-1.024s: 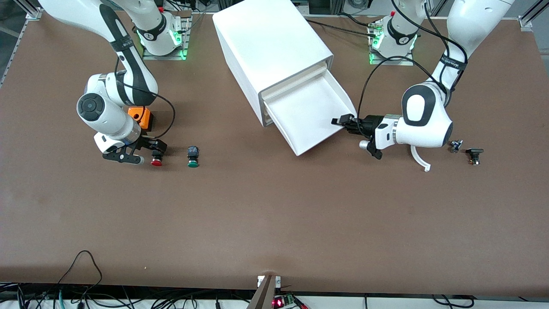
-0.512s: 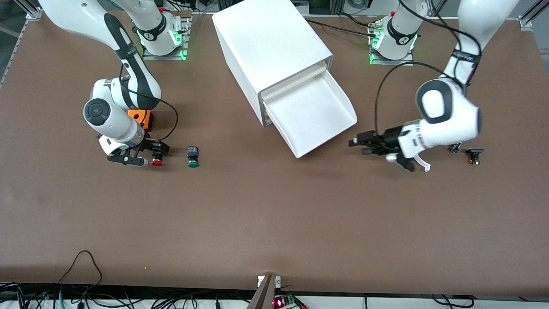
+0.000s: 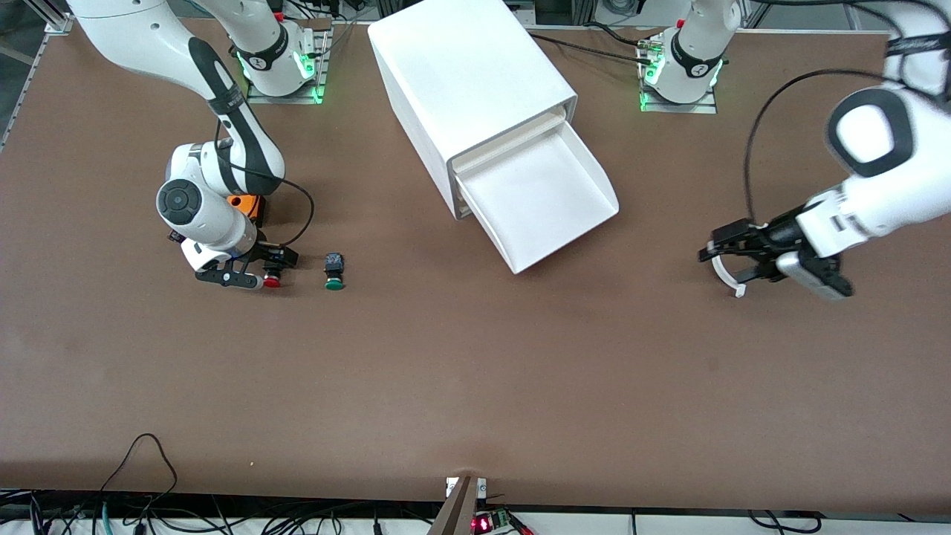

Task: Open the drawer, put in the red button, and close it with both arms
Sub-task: 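Grasp the red button with the right gripper while the left gripper withdraws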

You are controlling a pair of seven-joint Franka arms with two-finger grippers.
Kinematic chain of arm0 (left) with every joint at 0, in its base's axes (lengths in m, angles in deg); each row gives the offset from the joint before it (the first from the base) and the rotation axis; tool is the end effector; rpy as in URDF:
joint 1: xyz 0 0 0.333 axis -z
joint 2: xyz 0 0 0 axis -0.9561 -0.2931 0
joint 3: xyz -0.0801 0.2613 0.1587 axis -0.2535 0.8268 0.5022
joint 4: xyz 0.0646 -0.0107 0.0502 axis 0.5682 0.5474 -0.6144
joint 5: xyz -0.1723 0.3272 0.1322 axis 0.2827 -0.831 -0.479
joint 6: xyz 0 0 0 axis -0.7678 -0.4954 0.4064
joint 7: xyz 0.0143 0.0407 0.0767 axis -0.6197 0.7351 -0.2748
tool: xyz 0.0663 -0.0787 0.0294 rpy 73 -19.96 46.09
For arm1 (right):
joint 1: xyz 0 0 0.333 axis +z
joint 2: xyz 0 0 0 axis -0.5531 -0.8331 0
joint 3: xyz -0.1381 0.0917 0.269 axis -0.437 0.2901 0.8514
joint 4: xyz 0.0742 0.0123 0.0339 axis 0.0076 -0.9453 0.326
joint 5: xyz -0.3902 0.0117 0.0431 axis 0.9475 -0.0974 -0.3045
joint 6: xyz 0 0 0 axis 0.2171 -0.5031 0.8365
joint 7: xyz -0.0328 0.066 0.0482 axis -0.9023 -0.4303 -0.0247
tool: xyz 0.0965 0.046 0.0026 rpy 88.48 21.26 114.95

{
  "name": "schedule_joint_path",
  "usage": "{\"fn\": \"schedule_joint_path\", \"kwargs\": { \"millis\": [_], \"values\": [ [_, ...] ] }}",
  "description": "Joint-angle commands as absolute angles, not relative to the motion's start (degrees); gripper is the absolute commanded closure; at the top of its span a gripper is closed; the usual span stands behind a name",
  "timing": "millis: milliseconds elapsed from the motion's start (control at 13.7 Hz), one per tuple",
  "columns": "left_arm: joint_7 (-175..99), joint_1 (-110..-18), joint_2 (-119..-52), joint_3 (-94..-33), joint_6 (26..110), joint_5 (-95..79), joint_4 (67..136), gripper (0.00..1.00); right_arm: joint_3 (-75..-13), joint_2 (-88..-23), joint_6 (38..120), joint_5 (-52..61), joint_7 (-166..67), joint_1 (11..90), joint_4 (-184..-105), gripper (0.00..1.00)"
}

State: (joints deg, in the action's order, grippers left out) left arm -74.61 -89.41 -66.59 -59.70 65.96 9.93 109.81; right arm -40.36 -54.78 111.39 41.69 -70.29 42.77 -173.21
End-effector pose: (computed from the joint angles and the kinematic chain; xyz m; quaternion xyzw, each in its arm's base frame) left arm 0.5946 -0.0013 0.4565 0.9638 -0.1432 0.0689 0.2139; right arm 0.5366 0.0680 0.1842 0.9970 -0.0714 -0.0255 0.0133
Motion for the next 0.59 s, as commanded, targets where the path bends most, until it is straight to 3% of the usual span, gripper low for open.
{"fn": "schedule_joint_path", "kwargs": {
  "millis": [0,220,512],
  "values": [
    [-69.0,-88.7,-66.1,-58.2,51.7,-2.2,97.2,0.0,-40.3,-55.1,113.2,41.2,-69.8,42.7,-174.6,0.08],
    [-56.5,-85.5,-64.3,-58.9,38.4,-12.1,86.6,0.0,-40.2,-55.6,113.2,41.3,-68.1,42.7,-174.6,0.25],
    [-47.0,-82.6,-62.1,-59.3,31.4,-16.1,86.8,0.0,-39.9,-55.3,112.7,41.5,-63.4,42.7,-173.8,0.57]
  ]
}}
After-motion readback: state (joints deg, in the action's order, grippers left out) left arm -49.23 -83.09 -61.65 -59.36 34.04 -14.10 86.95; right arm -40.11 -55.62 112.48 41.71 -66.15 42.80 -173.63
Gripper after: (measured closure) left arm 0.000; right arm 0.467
